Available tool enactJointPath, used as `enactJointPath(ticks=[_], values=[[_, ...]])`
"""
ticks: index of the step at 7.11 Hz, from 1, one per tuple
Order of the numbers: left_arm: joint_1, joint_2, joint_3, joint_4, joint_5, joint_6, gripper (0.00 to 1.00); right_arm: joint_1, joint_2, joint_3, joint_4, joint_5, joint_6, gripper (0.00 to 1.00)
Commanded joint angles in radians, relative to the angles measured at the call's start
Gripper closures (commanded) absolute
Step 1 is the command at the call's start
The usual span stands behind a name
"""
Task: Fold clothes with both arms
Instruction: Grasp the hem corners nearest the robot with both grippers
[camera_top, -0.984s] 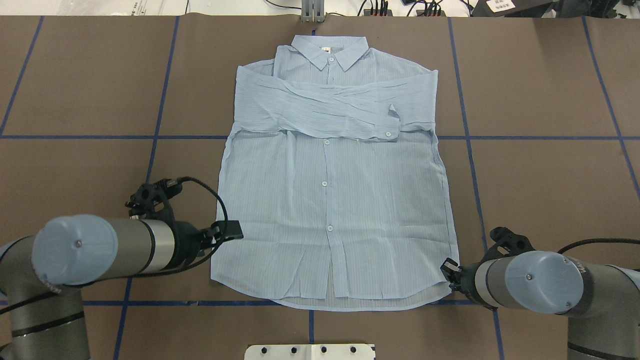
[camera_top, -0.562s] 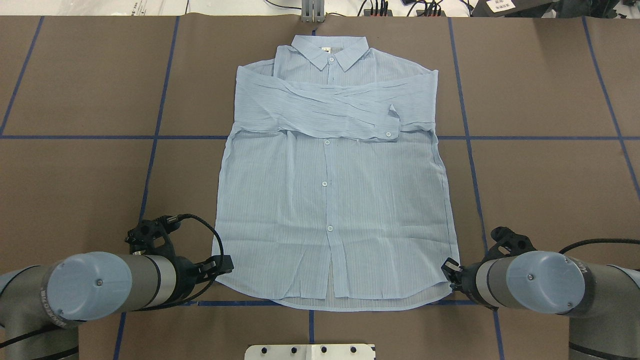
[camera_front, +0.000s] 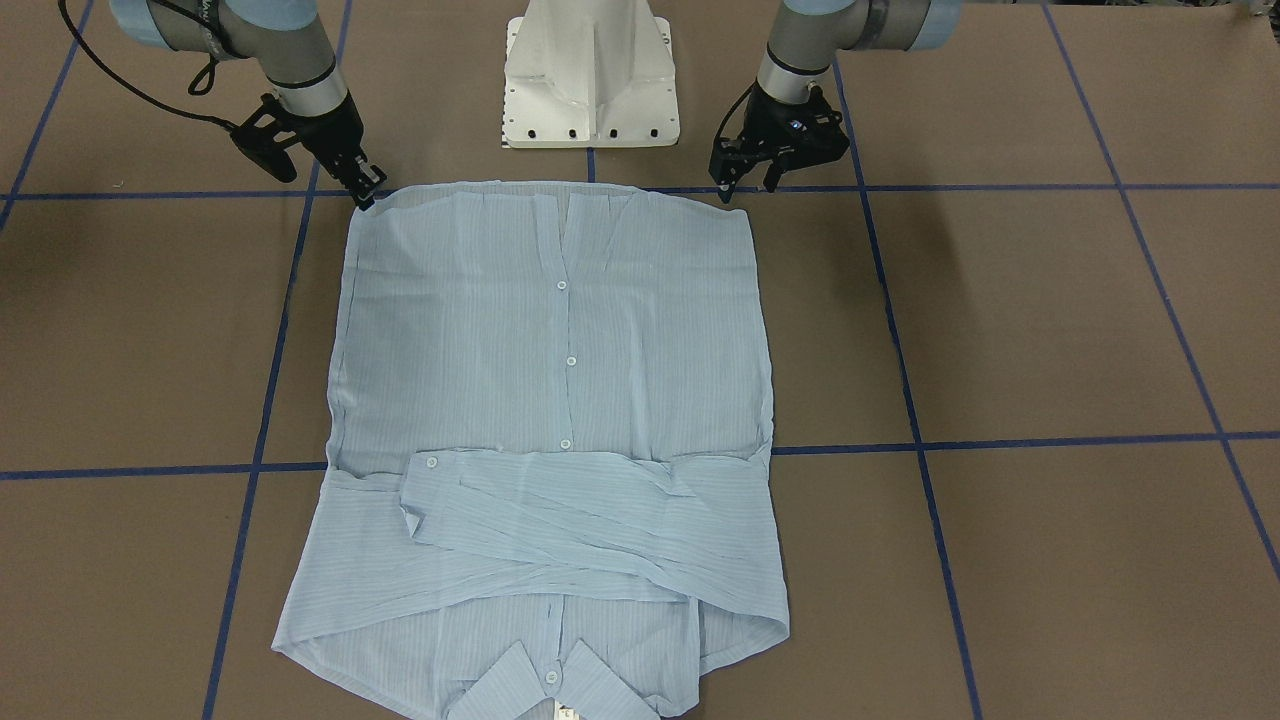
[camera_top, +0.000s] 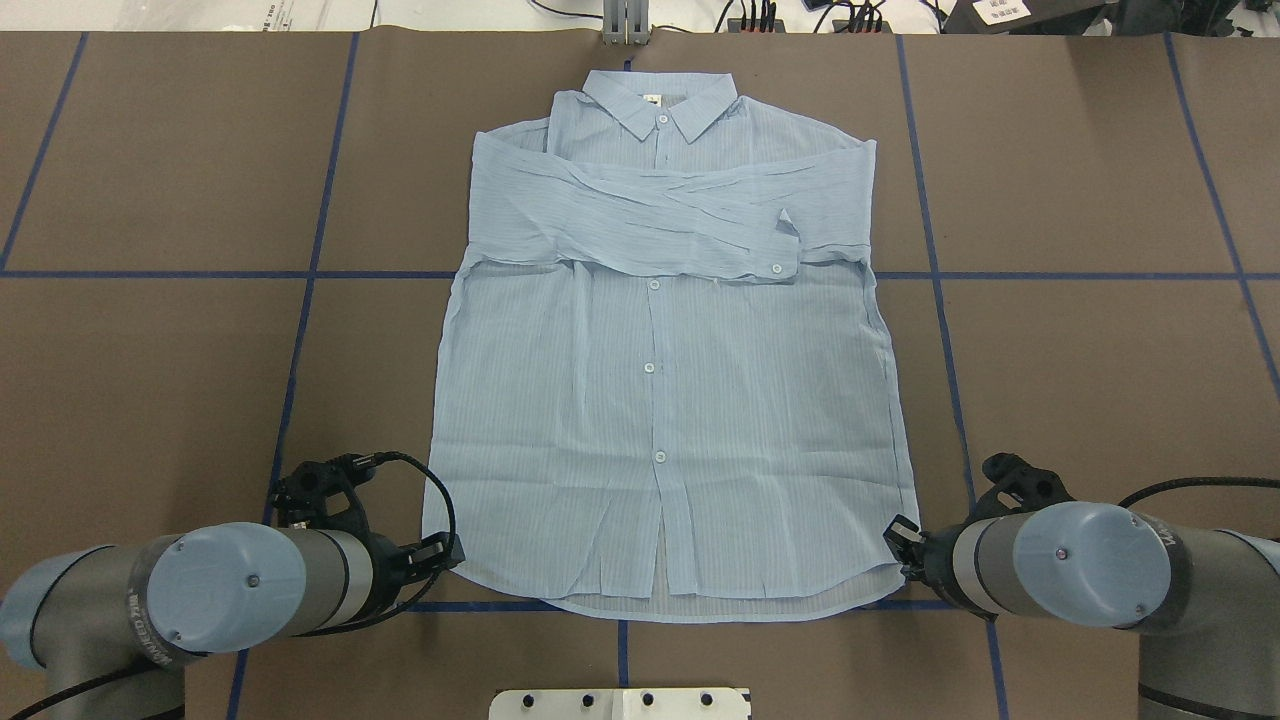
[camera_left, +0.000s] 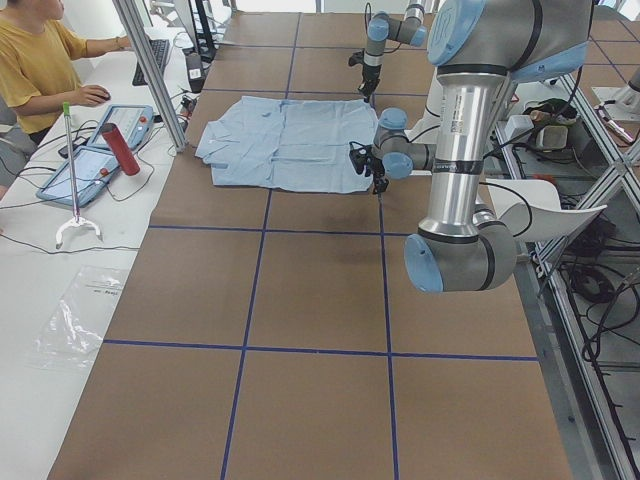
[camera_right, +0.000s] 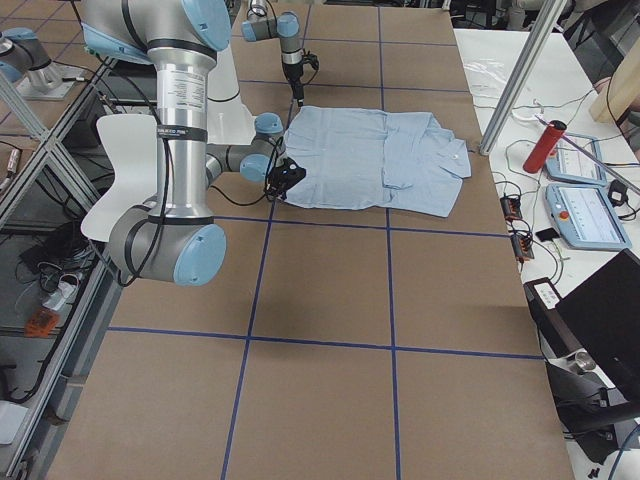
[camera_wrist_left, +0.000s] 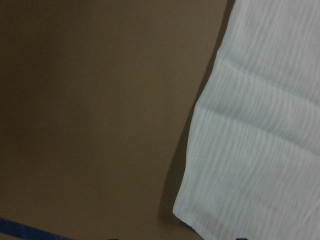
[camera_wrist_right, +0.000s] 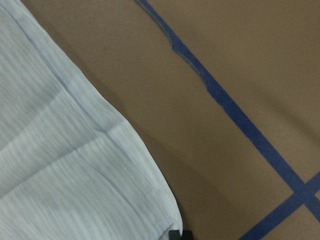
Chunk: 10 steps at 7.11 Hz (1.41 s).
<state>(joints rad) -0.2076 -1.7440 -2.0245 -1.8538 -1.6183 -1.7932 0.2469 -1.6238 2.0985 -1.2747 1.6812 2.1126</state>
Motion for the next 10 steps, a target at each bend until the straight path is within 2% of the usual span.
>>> enactJointPath(ticks=[1, 3, 6, 7, 9, 10], values=[[0.002, -0.026, 0.029, 0.004, 0.001, 0.000, 0.38, 0.000, -0.001, 0.000, 0.000, 0.000, 0.000, 1.00], [0.001, -0.026, 0.033, 0.005, 0.018, 0.006, 0.49, 0.002, -0.002, 0.003, 0.000, -0.002, 0.000, 1.00], [-0.001, -0.025, 0.036, 0.007, 0.032, 0.009, 0.52, 0.002, -0.007, 0.008, 0.000, -0.002, 0.000, 1.00], [-0.003, -0.025, 0.036, 0.007, 0.032, 0.009, 0.60, 0.002, -0.007, 0.008, 0.000, -0.002, 0.001, 1.00], [-0.007, -0.025, 0.036, 0.008, 0.034, 0.009, 0.84, 0.002, -0.007, 0.008, 0.000, -0.002, 0.000, 1.00], [-0.007, -0.026, 0.033, 0.024, 0.040, 0.009, 1.00, 0.003, -0.007, 0.008, 0.000, -0.002, 0.000, 1.00]])
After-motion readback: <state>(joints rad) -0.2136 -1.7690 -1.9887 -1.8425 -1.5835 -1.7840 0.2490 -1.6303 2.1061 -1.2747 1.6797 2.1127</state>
